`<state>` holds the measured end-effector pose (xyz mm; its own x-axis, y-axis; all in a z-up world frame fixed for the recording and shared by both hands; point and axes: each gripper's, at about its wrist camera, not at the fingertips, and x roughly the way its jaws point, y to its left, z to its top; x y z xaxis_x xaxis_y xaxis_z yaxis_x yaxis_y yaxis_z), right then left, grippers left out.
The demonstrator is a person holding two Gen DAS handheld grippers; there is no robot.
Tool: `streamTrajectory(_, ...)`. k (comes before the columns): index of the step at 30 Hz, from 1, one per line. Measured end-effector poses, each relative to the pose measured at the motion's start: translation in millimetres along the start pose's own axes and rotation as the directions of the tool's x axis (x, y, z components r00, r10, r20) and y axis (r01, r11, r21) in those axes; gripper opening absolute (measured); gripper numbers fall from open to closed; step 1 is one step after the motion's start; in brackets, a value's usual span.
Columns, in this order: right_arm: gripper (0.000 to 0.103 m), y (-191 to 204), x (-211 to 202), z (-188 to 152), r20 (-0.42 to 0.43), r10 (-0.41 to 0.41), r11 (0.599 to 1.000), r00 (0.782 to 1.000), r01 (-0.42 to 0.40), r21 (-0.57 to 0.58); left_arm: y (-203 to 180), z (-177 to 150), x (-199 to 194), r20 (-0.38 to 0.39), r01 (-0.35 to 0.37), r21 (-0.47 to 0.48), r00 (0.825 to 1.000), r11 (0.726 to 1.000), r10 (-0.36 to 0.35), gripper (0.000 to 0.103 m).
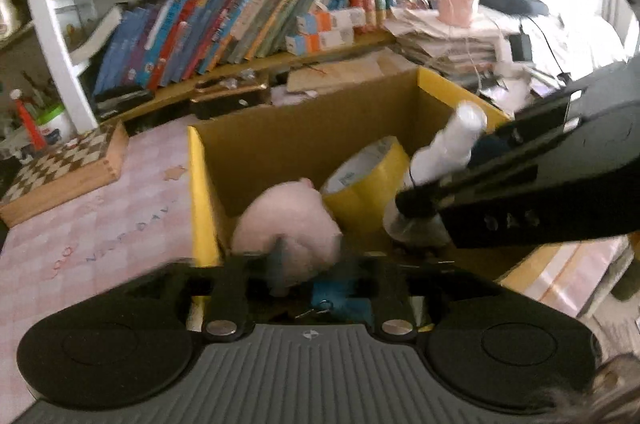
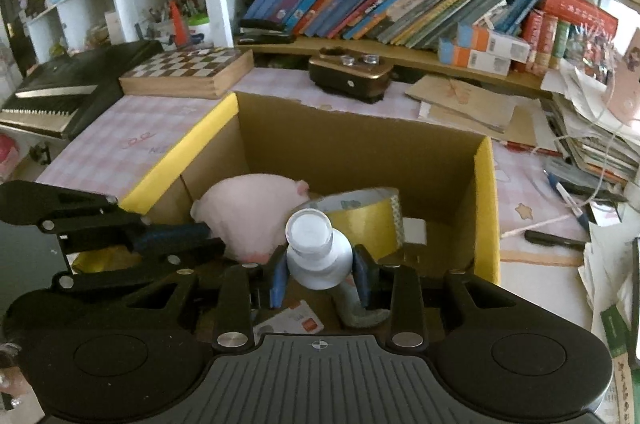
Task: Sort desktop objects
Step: 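Open the left tool releasing the clip in the box while the right tool drops the bottle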
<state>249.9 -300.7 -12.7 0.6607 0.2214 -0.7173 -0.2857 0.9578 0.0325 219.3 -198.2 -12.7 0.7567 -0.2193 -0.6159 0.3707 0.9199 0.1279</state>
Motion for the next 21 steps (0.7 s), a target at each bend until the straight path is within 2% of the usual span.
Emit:
streamTrajectory(3,0.038,3,3,-1,-0.002,0.015,1.0,1.0,-0.015,-0.004,0,-1,-11,0.035,-0.014,0.004,0.999,1.0,0.014,0.058)
streamTrajectory(7,0.043,3,8,-1,-0.008,0.034,0.999,0.999,-0.034,0.022,0,-4,-22,0.057,-0.047,0.003,0.997,0.999,0.047,0.062)
streamTrajectory(10,0.053,3,11,-2,-0.01,0.03,0.999,1.0,-0.029,0.03,0,-6,-29,0.071,-0.047,0.005,0.996,0.999,0.047,0.063)
streamTrajectory(11,0.054,2,12,-2,-0.011,0.029,0.999,1.0,-0.029,0.036,-1,-7,-31,0.075,-0.057,0.01,0.996,0.998,0.056,0.068)
streamTrajectory(12,0.055,2,12,-2,-0.011,0.031,0.999,0.999,-0.03,0.041,-2,-7,-33,0.079,-0.083,0.011,0.993,0.997,0.082,0.077)
streamTrajectory(13,0.056,2,11,-3,-0.013,0.029,0.998,1.0,-0.028,0.048,-2,-8,-36,0.087,-0.103,0.008,0.991,0.995,0.102,0.081)
streamTrajectory(18,0.075,1,-1,-8,0.012,0.005,0.997,1.0,-0.006,0.08,5,-13,-57,0.119,-0.118,-0.046,0.985,0.992,0.123,0.096)
streamTrajectory(21,0.08,4,-14,-11,0.047,-0.01,0.996,0.999,0.006,0.091,8,-17,-71,0.132,-0.136,-0.077,0.981,0.988,0.145,0.103)
